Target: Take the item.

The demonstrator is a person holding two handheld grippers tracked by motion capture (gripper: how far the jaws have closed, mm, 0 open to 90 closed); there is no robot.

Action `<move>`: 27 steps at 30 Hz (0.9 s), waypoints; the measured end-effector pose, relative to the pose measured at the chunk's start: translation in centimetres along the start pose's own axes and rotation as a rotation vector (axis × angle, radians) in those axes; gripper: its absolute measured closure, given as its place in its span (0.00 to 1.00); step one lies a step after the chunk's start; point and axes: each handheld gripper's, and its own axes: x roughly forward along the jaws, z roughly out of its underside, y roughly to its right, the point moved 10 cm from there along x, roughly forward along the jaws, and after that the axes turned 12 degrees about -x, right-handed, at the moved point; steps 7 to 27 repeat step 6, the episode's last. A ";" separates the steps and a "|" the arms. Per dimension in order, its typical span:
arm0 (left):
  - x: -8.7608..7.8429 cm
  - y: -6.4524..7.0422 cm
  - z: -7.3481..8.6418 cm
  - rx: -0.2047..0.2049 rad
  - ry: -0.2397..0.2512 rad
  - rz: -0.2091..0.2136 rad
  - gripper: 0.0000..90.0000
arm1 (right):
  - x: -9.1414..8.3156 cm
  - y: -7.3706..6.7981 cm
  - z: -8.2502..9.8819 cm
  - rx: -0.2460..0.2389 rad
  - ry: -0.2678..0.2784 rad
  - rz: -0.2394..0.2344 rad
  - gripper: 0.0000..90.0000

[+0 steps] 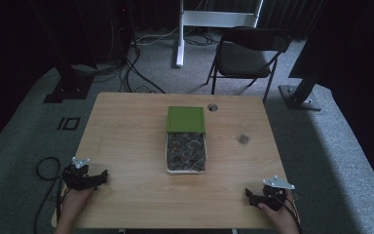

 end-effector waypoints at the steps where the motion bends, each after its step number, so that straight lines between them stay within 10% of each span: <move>1: 0.0 -0.1 0.0 -0.012 0.002 -0.012 0.00 | 0.1 0.0 -0.1 0.010 -0.001 0.008 0.12; 27: 0.0 -0.2 -0.1 -0.031 0.003 -0.029 0.00 | 0.3 0.0 -0.3 0.023 -0.004 0.022 0.12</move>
